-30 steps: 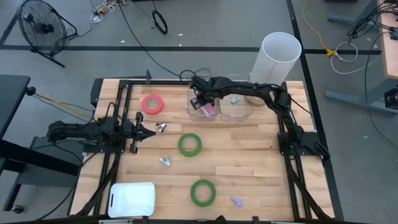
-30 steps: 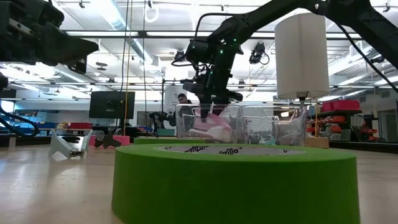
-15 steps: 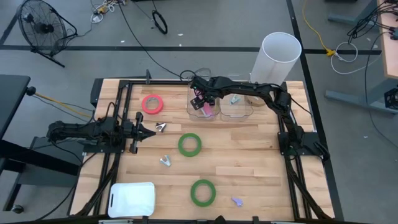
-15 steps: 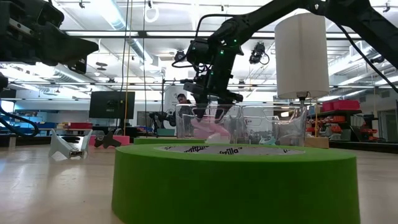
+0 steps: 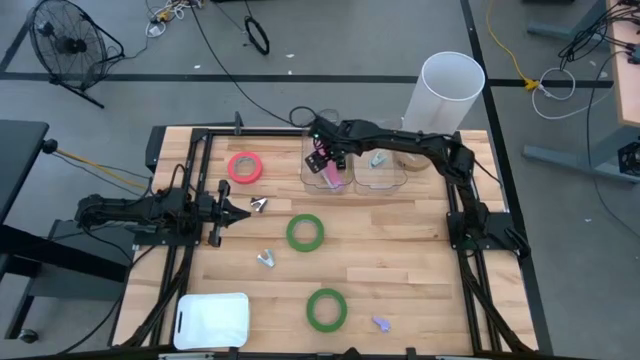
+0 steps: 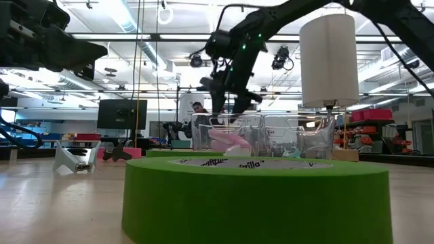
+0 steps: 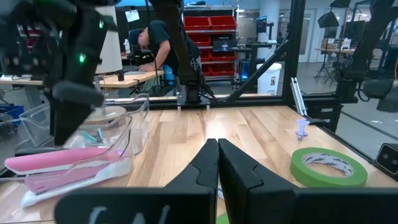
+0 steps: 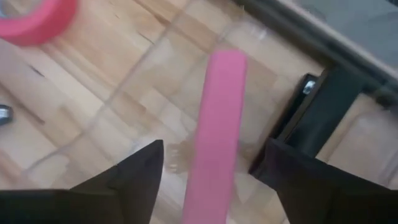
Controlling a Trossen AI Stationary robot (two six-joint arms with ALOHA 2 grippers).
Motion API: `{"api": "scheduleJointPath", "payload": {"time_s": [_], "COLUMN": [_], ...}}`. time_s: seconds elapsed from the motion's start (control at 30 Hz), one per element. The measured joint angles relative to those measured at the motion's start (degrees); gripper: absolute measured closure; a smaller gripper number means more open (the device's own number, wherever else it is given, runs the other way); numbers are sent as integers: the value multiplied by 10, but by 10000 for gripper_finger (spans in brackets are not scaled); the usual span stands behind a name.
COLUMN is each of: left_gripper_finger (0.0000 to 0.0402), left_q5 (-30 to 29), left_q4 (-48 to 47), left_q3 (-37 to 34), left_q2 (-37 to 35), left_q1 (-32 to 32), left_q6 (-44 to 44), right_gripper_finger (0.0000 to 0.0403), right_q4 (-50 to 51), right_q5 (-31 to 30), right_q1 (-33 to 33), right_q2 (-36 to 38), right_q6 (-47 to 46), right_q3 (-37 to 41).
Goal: Pick and place Stapler, Stapler remover, tape
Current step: Put the purple staple remover into the right transparent bin
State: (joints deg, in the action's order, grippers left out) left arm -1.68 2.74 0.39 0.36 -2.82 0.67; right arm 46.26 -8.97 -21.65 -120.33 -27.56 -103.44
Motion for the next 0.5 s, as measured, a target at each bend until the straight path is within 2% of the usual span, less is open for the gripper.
{"api": "scheduleJointPath", "payload": {"time_s": [0.13, 0.33, 0.5], "left_gripper_finger": [385, 385, 385], "left_q5": [0, 0, 0], "left_q4": [0, 0, 0], "left_q3": [0, 0, 0], "left_q2": [0, 0, 0], "left_q1": [0, 0, 0], "left_q6": [0, 0, 0], "right_gripper_finger": [146, 162, 167], "right_q4": [5, 10, 24], "right_q5": [29, 137, 161], "right_q1": [1, 17, 41], "right_q2": [25, 56, 78], "right_q6": [2, 25, 47], "right_q3": [0, 0, 0]}}
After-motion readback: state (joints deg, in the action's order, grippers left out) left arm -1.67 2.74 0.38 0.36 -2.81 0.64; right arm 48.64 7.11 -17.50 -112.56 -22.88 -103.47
